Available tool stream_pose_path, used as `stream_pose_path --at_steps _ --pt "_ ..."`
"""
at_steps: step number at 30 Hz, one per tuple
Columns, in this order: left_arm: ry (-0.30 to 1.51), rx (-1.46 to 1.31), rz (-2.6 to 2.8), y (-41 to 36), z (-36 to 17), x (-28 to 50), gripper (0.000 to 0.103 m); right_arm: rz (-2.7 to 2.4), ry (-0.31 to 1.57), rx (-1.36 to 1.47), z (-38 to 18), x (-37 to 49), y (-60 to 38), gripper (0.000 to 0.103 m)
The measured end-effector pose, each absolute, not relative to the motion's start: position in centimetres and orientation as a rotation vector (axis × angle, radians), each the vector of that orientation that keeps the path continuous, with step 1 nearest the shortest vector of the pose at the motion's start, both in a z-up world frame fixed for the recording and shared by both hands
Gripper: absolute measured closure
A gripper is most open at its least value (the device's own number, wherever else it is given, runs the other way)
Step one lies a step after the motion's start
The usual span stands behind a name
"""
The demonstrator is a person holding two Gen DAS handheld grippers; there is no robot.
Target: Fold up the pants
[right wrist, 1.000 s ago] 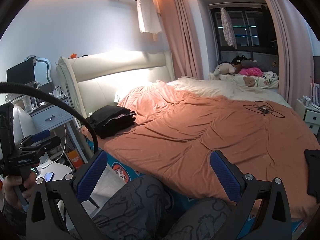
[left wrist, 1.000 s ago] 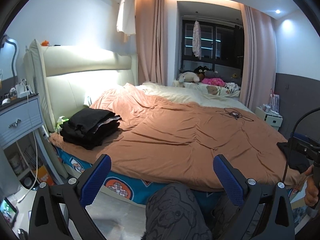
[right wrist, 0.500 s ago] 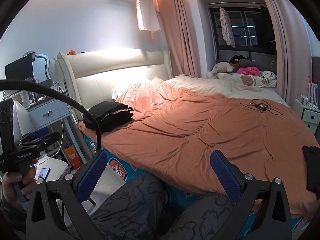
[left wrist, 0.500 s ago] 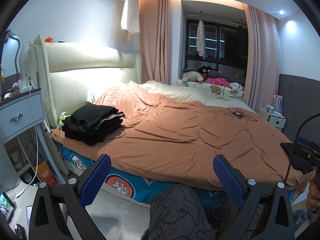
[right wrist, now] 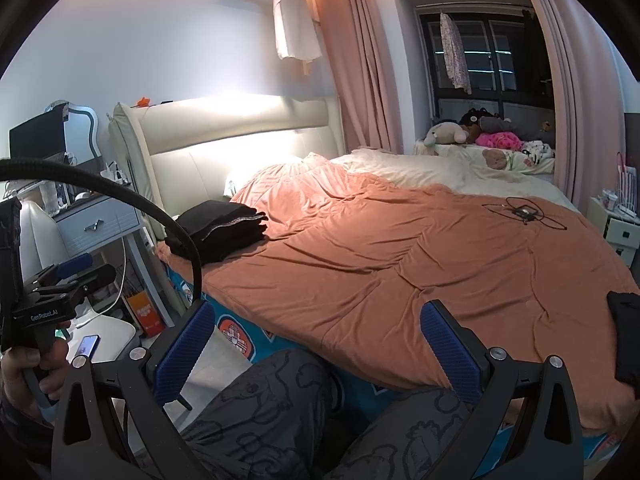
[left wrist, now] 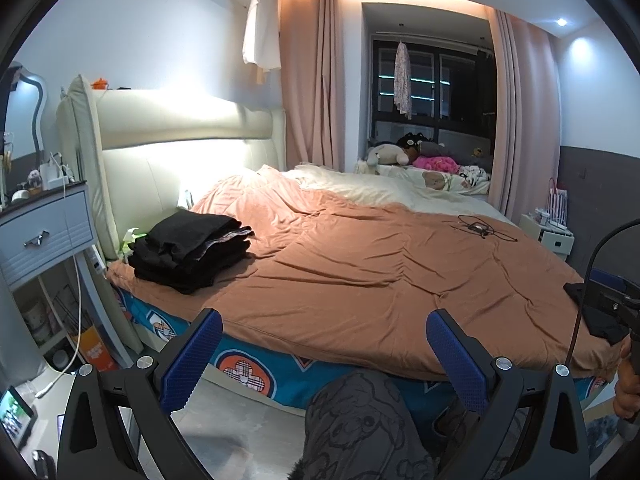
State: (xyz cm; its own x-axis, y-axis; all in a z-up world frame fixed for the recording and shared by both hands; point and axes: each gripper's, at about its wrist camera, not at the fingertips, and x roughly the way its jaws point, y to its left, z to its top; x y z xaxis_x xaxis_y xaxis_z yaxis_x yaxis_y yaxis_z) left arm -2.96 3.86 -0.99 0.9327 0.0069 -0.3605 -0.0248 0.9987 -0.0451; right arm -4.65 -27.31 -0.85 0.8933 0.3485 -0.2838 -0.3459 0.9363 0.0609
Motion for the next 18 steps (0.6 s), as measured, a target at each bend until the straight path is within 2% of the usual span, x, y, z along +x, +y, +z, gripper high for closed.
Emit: stream_pose_path --at_steps 18 --pt "0.365 -0.051 0.006 3.4 -1.13 -3.38 0.0 0.355 0.306 -0.005 -0.98 -4.33 -28.12 0.0"
